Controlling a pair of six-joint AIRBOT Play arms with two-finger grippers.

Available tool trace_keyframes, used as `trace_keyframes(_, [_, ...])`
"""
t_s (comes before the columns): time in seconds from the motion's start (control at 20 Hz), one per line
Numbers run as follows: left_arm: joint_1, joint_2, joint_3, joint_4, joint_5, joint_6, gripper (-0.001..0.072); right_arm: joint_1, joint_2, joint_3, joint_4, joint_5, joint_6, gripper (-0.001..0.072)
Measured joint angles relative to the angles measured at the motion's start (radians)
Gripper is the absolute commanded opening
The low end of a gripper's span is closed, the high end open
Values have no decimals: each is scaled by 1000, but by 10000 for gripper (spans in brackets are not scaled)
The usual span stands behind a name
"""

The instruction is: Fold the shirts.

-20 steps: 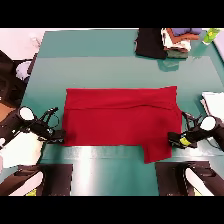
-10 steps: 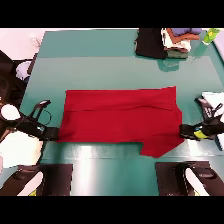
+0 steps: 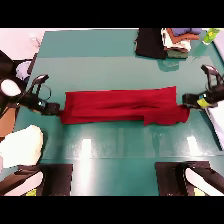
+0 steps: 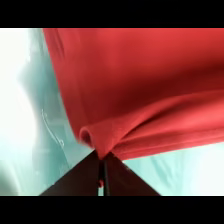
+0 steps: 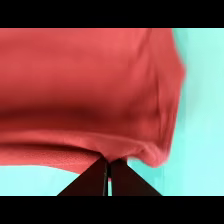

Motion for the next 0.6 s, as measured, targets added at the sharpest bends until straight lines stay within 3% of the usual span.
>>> trace_keyframes(0.25, [0,-265,214,-14,88,14,29,7,-301,220,2,-61,-10,21])
trace_keyframes(0.5, [0,-413,325,-49,153,34,30,11,-510,410,23,-76,-12,26])
trace_keyframes(0.55, [1,-425,335,-62,169,39,50,12,-542,440,30,-74,-12,112])
trace_keyframes(0.6, [1,-433,340,-69,179,43,316,13,-564,463,35,-72,-12,289])
